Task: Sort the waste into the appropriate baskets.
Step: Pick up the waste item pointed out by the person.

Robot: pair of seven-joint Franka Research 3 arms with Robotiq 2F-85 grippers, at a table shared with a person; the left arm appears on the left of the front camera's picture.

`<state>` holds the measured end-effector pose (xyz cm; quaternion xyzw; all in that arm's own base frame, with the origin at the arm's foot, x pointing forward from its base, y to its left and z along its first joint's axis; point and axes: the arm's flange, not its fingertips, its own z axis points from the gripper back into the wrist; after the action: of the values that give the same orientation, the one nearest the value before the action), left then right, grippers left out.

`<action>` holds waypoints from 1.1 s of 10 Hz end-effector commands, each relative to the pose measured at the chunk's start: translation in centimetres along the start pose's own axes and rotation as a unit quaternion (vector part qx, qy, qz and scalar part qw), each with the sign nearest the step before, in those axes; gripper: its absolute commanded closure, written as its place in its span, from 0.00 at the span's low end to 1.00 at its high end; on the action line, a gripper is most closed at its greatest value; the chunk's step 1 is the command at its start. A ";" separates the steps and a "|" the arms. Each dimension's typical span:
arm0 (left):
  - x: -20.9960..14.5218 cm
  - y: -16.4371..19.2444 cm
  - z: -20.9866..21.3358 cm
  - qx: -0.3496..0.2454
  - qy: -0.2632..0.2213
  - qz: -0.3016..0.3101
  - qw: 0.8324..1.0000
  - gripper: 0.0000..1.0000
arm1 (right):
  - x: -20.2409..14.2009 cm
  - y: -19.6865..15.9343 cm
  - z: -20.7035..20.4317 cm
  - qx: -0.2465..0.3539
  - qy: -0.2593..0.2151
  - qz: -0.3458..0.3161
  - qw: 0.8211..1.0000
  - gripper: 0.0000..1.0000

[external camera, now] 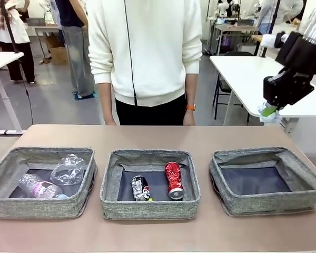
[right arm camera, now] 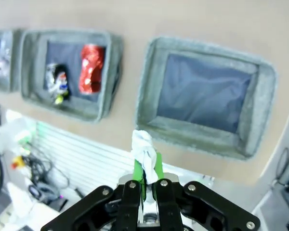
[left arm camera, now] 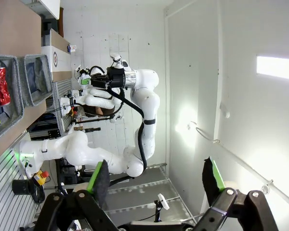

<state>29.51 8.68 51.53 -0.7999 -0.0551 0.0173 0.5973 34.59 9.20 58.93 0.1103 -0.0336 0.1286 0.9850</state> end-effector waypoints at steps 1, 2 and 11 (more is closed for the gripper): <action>-0.1 -0.4 -0.4 -0.009 -0.003 -0.001 1.000 0.00 | 1.3 -1.5 -2.6 0.007 0.006 0.022 1.000 1.00; -0.1 -0.4 -0.4 -0.009 -0.003 -0.001 1.000 0.00 | 0.0 0.0 0.0 0.000 0.000 0.000 1.000 1.00; -0.1 -0.4 -0.4 -0.009 -0.003 -0.001 1.000 0.00 | 4.9 12.2 12.2 -0.066 -0.029 -0.024 0.997 0.92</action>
<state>29.53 8.68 51.50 -0.8000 -0.0547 0.0177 0.5972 34.42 15.49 67.87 0.0771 -0.0806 0.1366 0.9843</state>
